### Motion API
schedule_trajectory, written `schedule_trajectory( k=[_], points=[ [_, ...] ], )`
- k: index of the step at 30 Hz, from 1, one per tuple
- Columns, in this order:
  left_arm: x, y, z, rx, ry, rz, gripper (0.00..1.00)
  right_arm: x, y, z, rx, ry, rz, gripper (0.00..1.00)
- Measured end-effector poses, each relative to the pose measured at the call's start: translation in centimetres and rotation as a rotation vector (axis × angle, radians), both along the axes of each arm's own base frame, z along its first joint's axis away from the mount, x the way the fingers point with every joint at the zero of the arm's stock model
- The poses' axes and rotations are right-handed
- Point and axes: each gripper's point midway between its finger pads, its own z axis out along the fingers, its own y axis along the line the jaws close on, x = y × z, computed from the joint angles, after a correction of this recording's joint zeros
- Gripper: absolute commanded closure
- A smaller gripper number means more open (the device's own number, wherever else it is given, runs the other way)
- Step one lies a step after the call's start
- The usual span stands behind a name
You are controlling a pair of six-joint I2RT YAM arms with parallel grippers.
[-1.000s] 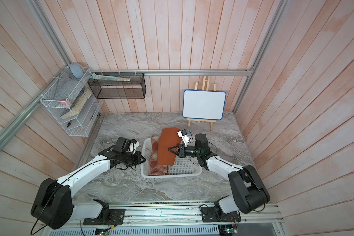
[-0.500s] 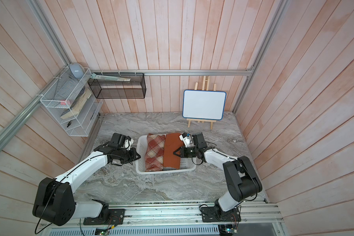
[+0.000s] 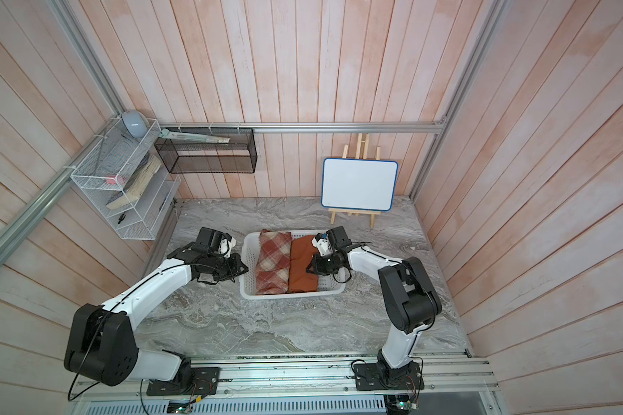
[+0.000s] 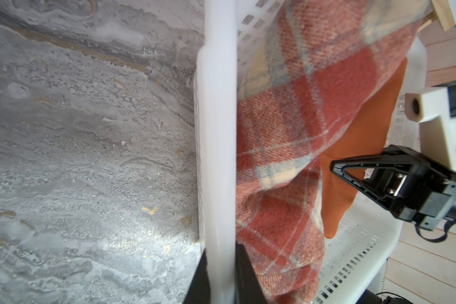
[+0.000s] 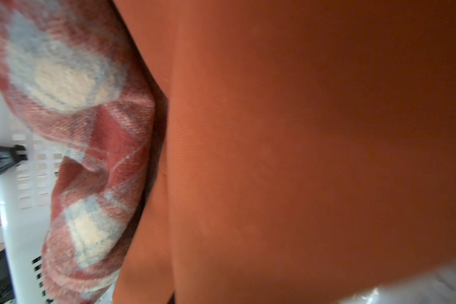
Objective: Roll up the skirts
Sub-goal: Place the skirt in the basket.
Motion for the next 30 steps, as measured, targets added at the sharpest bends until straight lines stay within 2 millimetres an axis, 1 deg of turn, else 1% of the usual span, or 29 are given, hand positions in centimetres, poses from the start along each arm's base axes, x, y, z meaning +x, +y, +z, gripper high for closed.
schedule_trajectory(
  k=[1, 2, 4, 5, 6, 7, 9, 10, 11, 15, 17, 20, 21, 22, 24, 25, 26, 27, 28, 30],
  points=[
    [0.1, 0.0, 0.0, 0.000, 0.000, 0.000, 0.99, 0.1, -0.1, -0.1, -0.016, -0.001, -0.005, 0.81],
    [0.2, -0.1, 0.0, 0.000, 0.002, 0.000, 0.97, 0.1, -0.2, -0.1, -0.027, -0.002, -0.009, 0.78],
    [0.3, -0.1, -0.3, 0.003, 0.007, -0.003, 0.90, 0.2, -0.4, -0.2, -0.045, -0.005, -0.014, 0.76],
    [0.4, -0.1, -0.4, 0.005, 0.010, -0.005, 0.90, 0.2, -0.4, -0.3, -0.054, -0.006, -0.016, 0.74],
    [0.6, -0.2, -0.5, 0.007, 0.014, -0.006, 0.90, 0.3, -0.5, -0.3, -0.069, -0.005, -0.020, 0.69],
    [0.8, -0.2, -0.7, 0.010, 0.018, -0.007, 0.88, 0.4, -0.6, -0.5, -0.089, -0.006, -0.025, 0.65],
    [1.3, -0.2, -0.9, 0.017, 0.023, -0.010, 0.83, 0.7, -0.8, -0.7, -0.137, -0.015, -0.034, 0.62],
    [1.5, -0.1, -1.0, 0.027, 0.020, -0.007, 0.78, 0.8, -0.9, -0.9, -0.164, -0.020, -0.040, 0.60],
    [1.7, 0.2, -1.0, 0.043, 0.012, -0.003, 0.75, 0.9, -0.9, -0.9, -0.188, -0.026, -0.043, 0.58],
    [2.8, 1.3, -0.8, 0.098, -0.024, 0.029, 0.70, 0.9, -1.1, -0.7, -0.301, -0.068, -0.051, 0.50],
    [3.0, 1.6, -0.7, 0.110, -0.031, 0.038, 0.70, 1.0, -1.4, -0.2, -0.346, -0.093, -0.063, 0.48],
    [3.1, 1.9, -0.8, 0.125, -0.039, 0.043, 0.66, 1.1, -2.2, 1.4, -0.382, -0.137, -0.091, 0.42],
    [3.2, 2.0, -0.8, 0.129, -0.041, 0.043, 0.63, 1.2, -2.5, 2.3, -0.388, -0.159, -0.101, 0.41],
    [3.2, 2.1, -0.8, 0.136, -0.045, 0.043, 0.57, 1.3, -2.7, 3.2, -0.392, -0.180, -0.111, 0.41],
    [3.4, 2.4, -0.8, 0.147, -0.051, 0.054, 0.51, 1.6, -3.1, 4.7, -0.394, -0.217, -0.131, 0.38],
    [3.5, 2.5, -0.8, 0.149, -0.055, 0.058, 0.45, 1.7, -3.2, 5.4, -0.392, -0.235, -0.140, 0.37],
    [3.7, 2.7, -0.7, 0.150, -0.059, 0.063, 0.41, 1.7, -3.3, 5.9, -0.389, -0.248, -0.144, 0.37],
    [3.8, 2.7, -0.6, 0.149, -0.065, 0.065, 0.34, 1.8, -3.4, 6.2, -0.390, -0.258, -0.147, 0.37],
    [3.9, 2.7, -0.5, 0.144, -0.069, 0.072, 0.31, 1.8, -3.4, 6.3, -0.391, -0.263, -0.150, 0.36],
    [4.0, 2.7, -0.2, 0.140, -0.082, 0.072, 0.30, 1.8, -3.5, 6.4, -0.394, -0.265, -0.152, 0.36]
  ],
)
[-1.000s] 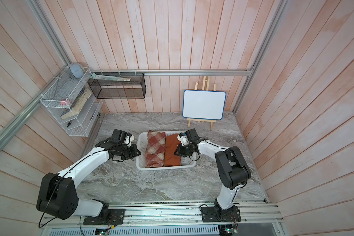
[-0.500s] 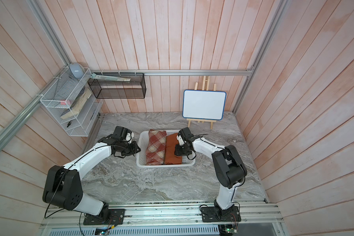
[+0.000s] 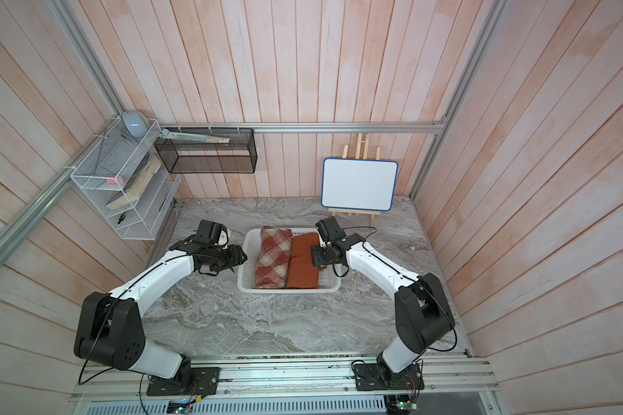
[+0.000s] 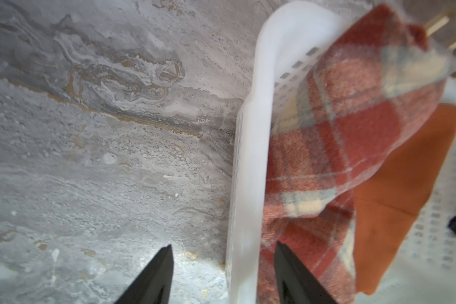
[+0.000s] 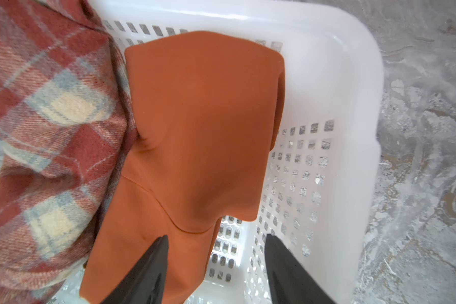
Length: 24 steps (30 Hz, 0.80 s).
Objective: Roll up the skirts
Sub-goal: Place the skirt in the basket, then reset both arms
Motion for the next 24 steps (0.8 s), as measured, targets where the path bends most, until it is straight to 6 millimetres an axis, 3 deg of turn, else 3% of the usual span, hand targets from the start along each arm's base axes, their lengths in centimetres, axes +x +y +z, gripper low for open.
schedule_trajectory(
  k=[2, 3, 4, 7, 9, 10, 11, 14, 17, 18, 20, 24],
  points=[
    [0.0, 0.0, 0.4, -0.004, -0.011, 0.002, 0.27, 0.0, 0.0, 0.1, -0.001, -0.003, -0.001, 0.36],
    [0.0, 0.0, 0.7, -0.006, -0.022, 0.001, 0.17, 0.0, 0.0, 0.3, 0.002, -0.009, -0.001, 0.36],
    [0.0, 0.0, 1.1, -0.009, -0.035, 0.005, 0.01, 0.0, 0.0, 0.7, 0.009, -0.022, 0.002, 0.36],
    [-0.2, 0.7, 3.2, 0.000, -0.111, 0.031, 0.00, -0.4, -0.4, 3.1, 0.042, -0.108, 0.010, 0.36],
    [-0.2, 1.5, 5.8, 0.012, -0.199, 0.057, 0.00, -0.5, -0.9, 6.0, 0.077, -0.217, 0.009, 0.36],
    [-0.1, 1.9, 7.2, 0.016, -0.251, 0.072, 0.01, -0.5, -1.2, 7.6, 0.095, -0.279, 0.007, 0.27],
    [0.0, 2.3, 8.9, 0.024, -0.310, 0.094, 0.00, -0.5, -1.5, 9.4, 0.115, -0.350, 0.002, 0.02],
    [0.3, 4.1, 13.3, 0.059, -0.475, 0.172, 0.00, -0.3, -3.0, 14.4, 0.149, -0.584, -0.036, 0.02],
    [0.1, 5.2, 16.7, 0.059, -0.697, 0.204, 0.00, -0.2, -5.2, 16.6, 0.138, -0.785, -0.110, 0.02],
    [-0.3, 5.3, 16.9, 0.067, -0.779, 0.192, 0.00, -0.1, -6.0, 16.5, 0.111, -0.836, -0.137, 0.02],
    [-1.1, 5.9, 15.5, 0.108, -0.888, 0.180, 0.00, 0.2, -7.6, 14.9, 0.021, -0.908, -0.180, 0.02],
    [-1.9, 9.1, 8.9, 0.303, -0.951, 0.235, 0.00, 1.1, -11.1, 9.0, -0.209, -0.914, -0.202, 0.02]
  ],
)
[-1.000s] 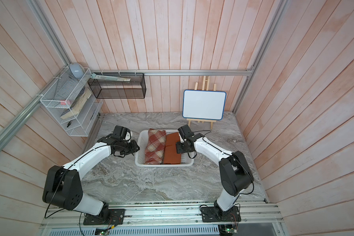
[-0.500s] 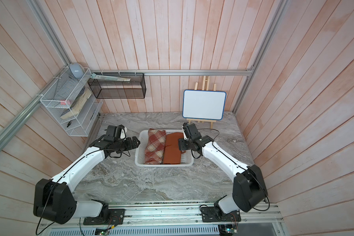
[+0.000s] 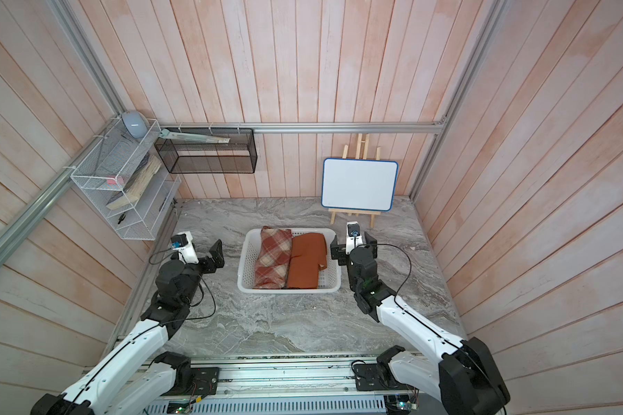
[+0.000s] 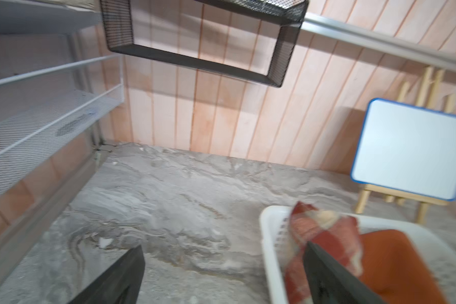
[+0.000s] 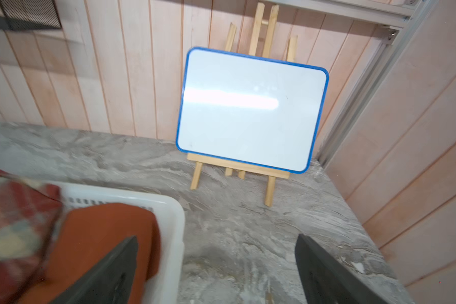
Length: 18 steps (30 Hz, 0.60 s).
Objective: Roll up the skirts
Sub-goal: Reset both arms
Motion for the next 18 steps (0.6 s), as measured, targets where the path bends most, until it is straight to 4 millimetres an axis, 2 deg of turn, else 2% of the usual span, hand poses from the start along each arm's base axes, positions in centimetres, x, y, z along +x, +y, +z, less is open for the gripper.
schedule_trajectory(
  k=[2, 3, 6, 8, 10, 12, 13, 15, 18],
  points=[
    [0.0, 1.4, -2.3, 0.084, 0.028, 0.062, 0.00, 0.5, -2.4, -1.8, -0.047, 0.029, -0.040, 0.02],
    [0.2, 1.8, -2.8, 0.111, 0.026, 0.087, 0.00, 0.9, -3.7, -2.1, -0.052, 0.032, -0.060, 0.02],
    [0.5, 3.0, -3.1, 0.149, -0.023, 0.151, 0.00, 1.9, -6.5, -1.4, -0.051, -0.005, -0.105, 0.02],
    [0.6, 4.1, -4.6, 0.152, -0.031, 0.195, 0.00, 2.2, -7.5, -1.4, -0.041, -0.041, -0.109, 0.02],
    [0.6, 5.1, -7.1, 0.176, -0.006, 0.230, 0.00, 2.0, -8.5, -2.9, -0.029, -0.048, -0.109, 0.02],
    [0.3, 5.6, -9.6, 0.200, 0.029, 0.241, 0.00, 1.4, -9.8, -5.6, -0.021, -0.015, -0.126, 0.02],
    [0.2, 5.8, -10.2, 0.206, 0.034, 0.244, 0.00, 1.0, -10.1, -6.7, -0.017, 0.005, -0.126, 0.02],
    [0.3, 5.9, -9.9, 0.200, 0.014, 0.242, 0.00, 0.3, -10.4, -7.4, 0.001, 0.001, -0.129, 0.02],
    [1.0, 6.1, -7.4, 0.172, -0.078, 0.232, 0.00, -0.3, -10.8, -5.9, 0.074, -0.069, -0.141, 0.02]
  ],
)
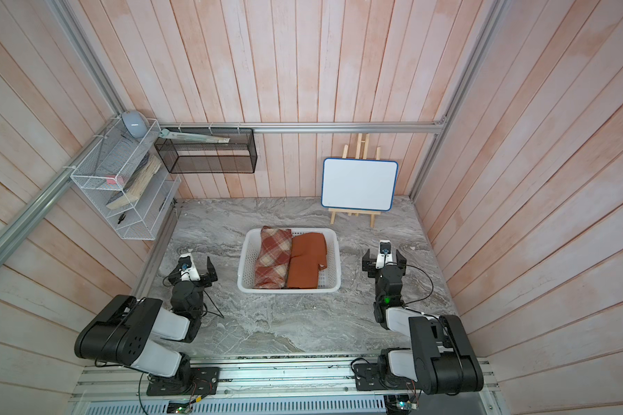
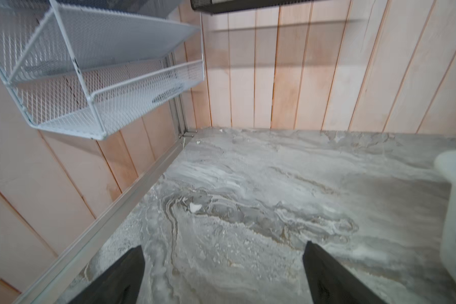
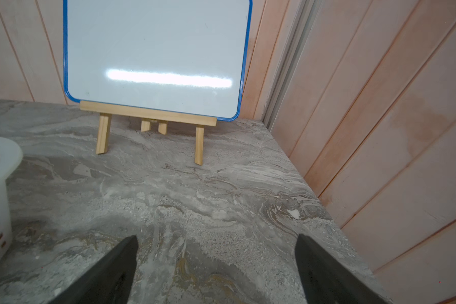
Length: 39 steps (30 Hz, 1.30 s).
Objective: Roll up the skirts
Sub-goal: Reset both arms
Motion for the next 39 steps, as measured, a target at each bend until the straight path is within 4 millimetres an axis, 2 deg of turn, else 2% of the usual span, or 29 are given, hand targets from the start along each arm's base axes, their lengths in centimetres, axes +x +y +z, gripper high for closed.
schedule_trajectory(
  k=[2, 4, 7, 10, 14, 15, 20, 22, 39],
  points=[
    [0.6, -0.1, 0.7, -0.004, -0.032, -0.017, 0.00, -0.2, 0.1, 1.4, 0.036, -0.047, 0.007, 0.02],
    [1.3, -0.2, 0.5, -0.007, -0.017, -0.030, 0.00, -0.2, 0.1, 2.3, 0.052, -0.083, 0.008, 0.02],
    [2.7, 0.5, 0.7, -0.035, -0.009, -0.041, 0.00, -0.3, 0.3, 2.1, 0.056, -0.094, 0.022, 0.02],
    [3.3, 1.6, 0.9, -0.065, -0.007, -0.028, 0.00, -0.3, 0.5, -0.4, 0.056, -0.059, 0.049, 0.02],
    [3.4, 1.3, 0.2, -0.083, 0.018, -0.051, 0.00, -1.1, 0.4, -5.7, 0.045, 0.049, 0.045, 0.02],
    [3.4, 1.2, 0.1, -0.087, 0.021, -0.056, 0.00, -1.3, 0.2, -6.1, 0.045, 0.063, 0.031, 0.02],
    [3.4, 1.0, -0.2, -0.088, 0.034, -0.065, 0.01, 0.9, -0.7, -2.8, 0.069, -0.038, -0.012, 0.02],
    [3.4, 1.0, -0.2, -0.088, 0.035, -0.066, 0.00, 1.2, -1.1, -2.3, 0.079, -0.056, -0.022, 0.02],
    [3.5, 0.7, -0.5, -0.089, 0.049, -0.082, 0.00, 1.2, -1.2, -2.4, 0.088, -0.051, -0.025, 0.02]
  ],
)
